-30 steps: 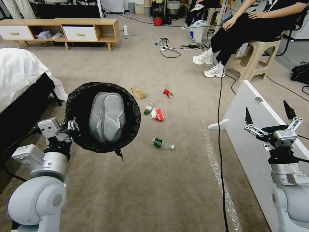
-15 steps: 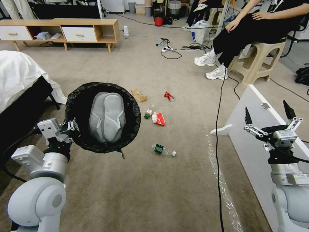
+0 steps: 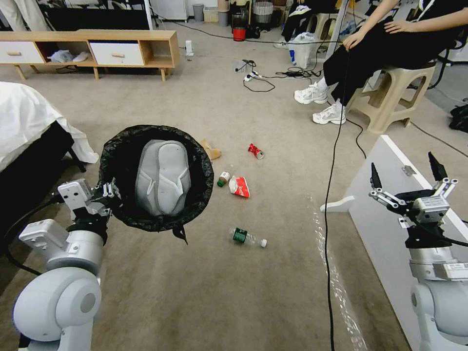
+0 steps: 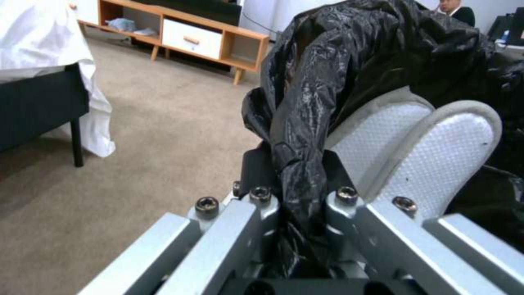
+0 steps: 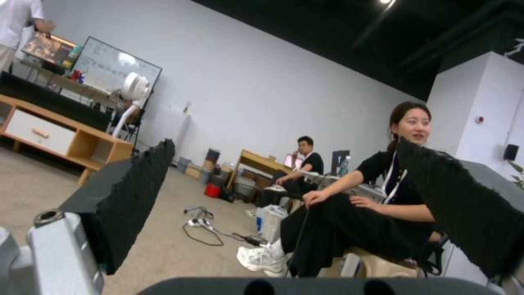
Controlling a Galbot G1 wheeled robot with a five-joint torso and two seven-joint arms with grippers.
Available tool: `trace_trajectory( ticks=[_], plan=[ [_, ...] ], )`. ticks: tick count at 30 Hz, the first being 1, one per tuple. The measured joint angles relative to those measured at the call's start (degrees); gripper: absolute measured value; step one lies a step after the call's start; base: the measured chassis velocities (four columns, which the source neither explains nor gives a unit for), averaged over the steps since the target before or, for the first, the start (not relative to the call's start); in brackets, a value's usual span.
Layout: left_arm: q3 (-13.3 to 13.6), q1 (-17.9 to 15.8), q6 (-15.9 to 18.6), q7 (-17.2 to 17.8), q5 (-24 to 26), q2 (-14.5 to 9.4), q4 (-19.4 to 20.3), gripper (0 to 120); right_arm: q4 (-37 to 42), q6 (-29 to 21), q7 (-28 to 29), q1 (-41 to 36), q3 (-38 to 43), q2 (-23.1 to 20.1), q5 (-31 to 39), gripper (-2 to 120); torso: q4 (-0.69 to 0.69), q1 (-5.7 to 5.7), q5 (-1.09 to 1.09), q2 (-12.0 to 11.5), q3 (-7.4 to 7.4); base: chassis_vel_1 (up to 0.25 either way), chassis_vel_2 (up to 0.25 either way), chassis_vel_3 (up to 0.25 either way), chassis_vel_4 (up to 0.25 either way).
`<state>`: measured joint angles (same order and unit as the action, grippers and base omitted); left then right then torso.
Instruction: Pick up the trash bin and place the garbage on the floor into it.
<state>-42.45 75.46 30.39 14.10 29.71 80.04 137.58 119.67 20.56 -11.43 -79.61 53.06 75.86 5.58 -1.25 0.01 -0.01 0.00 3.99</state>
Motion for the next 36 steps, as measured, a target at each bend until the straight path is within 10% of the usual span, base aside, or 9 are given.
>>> trace_trajectory(
  ticks=[36],
  plan=[
    [0.0, -0.3, 0.0, 0.0, 0.0, 0.2, -0.1, 5, -0.4, 0.5, -0.2, 0.3, -0.2, 0.3, 0.1, 100, 0.0, 0.0, 0.01, 0.0, 0.0, -0.128, 0.124, 0.127, -0.126]
  ],
)
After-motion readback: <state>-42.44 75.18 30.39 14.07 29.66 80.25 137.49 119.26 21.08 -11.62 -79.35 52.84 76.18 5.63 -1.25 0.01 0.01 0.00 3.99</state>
